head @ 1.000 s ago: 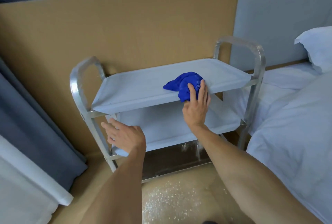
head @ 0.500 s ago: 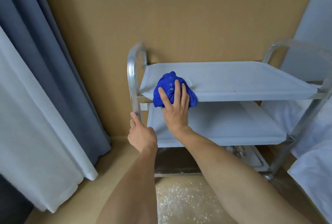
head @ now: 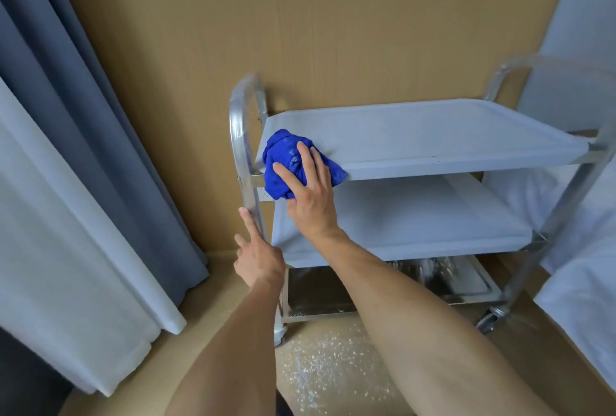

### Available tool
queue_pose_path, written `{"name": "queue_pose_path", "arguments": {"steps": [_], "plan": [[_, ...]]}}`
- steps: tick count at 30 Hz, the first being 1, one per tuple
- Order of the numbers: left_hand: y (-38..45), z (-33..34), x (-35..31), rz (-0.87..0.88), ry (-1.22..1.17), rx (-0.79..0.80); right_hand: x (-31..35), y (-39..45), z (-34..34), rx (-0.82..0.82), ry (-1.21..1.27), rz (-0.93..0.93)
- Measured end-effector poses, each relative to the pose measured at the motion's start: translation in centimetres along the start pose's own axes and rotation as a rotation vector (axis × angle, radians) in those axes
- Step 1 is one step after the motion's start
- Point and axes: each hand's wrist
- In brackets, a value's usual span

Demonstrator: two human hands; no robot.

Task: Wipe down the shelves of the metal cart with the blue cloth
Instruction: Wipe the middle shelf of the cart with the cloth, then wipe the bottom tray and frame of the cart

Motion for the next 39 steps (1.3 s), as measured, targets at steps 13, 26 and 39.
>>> {"name": "queue_pose_path", "arguments": {"steps": [13,26,39], "plan": [[-6.9,5.1,-1.8,-0.094,-0.15,0.027,-5.3,-10.5,-2.8,0.002,0.094,0.1],[-5.1,9.6,-2.6,0.011,-0.121,-0.152,-12.2,-15.3,2.7,0.423,-0.097,0.316],[-8.7,17.0,-11.4,0.058,-0.199,-0.077,-36.3,-17.0,-12.6,-0.473,-0.235,1.158]]}}
Point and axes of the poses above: each hand's wrist, its own y-axis towards the middle knuckle, its own z-axis out of the palm, x = y × z, and after that the axes turned 4 degrees about z, right-handed
